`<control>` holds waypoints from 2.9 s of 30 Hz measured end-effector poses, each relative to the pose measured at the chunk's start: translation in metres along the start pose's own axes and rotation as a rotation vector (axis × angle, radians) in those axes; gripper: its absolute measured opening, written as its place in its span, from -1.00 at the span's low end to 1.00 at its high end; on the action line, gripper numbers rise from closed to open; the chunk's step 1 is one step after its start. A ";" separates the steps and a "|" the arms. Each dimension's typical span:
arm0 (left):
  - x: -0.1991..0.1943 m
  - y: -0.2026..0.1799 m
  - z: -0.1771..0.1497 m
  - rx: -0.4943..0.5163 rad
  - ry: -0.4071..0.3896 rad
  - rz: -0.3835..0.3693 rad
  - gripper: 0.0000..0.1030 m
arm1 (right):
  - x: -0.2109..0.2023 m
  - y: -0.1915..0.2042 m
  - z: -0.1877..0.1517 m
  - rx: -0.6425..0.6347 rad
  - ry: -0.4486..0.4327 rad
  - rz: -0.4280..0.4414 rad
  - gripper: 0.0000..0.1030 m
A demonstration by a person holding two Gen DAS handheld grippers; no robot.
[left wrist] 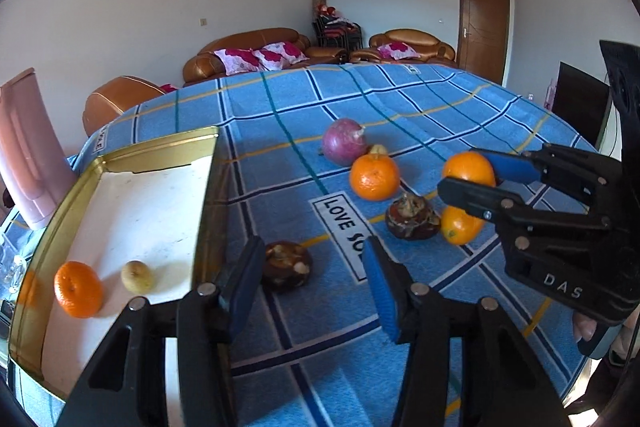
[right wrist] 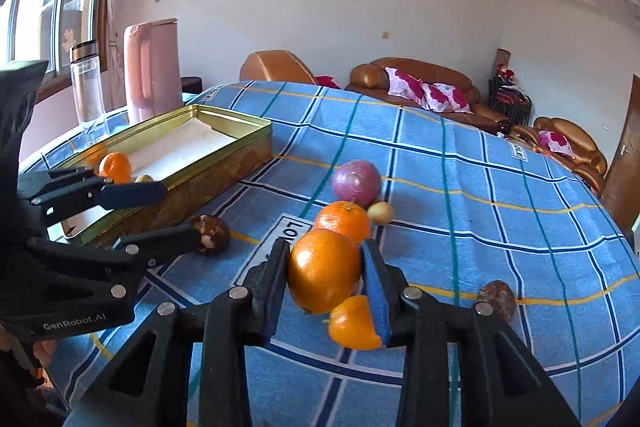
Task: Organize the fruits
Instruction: 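Grasp the dark brown mangosteen with left tool while right tool grasps another large orange, then lift the mangosteen with left tool while right tool lifts the orange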
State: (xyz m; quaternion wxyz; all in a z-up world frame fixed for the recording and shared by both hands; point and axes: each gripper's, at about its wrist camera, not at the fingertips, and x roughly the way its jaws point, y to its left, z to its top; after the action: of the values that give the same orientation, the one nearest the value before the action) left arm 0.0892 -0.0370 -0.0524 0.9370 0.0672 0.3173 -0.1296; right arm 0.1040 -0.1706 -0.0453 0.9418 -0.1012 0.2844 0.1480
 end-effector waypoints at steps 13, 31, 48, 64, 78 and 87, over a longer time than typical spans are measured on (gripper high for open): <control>0.050 -0.045 0.025 0.005 0.089 -0.121 0.03 | -0.006 -0.055 -0.006 0.123 -0.010 -0.059 -0.26; 0.077 -0.044 0.026 -0.082 0.190 -0.221 -0.09 | 0.001 -0.052 -0.007 0.102 0.025 -0.046 -0.25; 0.036 -0.038 0.030 -0.074 -0.026 -0.130 -0.09 | -0.013 -0.049 -0.008 0.090 -0.043 -0.017 -0.25; 0.011 -0.035 0.027 -0.079 -0.157 -0.097 -0.09 | -0.027 -0.048 -0.010 0.086 -0.124 0.002 -0.26; -0.007 -0.040 0.023 -0.054 -0.253 -0.060 -0.09 | -0.037 -0.047 -0.013 0.081 -0.188 0.010 -0.26; -0.015 -0.040 0.020 -0.046 -0.294 -0.037 -0.09 | -0.045 -0.047 -0.014 0.077 -0.229 0.013 -0.26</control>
State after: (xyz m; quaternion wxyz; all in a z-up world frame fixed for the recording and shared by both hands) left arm 0.0782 -0.0768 -0.0294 0.9722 0.0199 0.1805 -0.1479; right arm 0.0773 -0.2286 -0.0264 0.9704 -0.0456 0.1810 0.1535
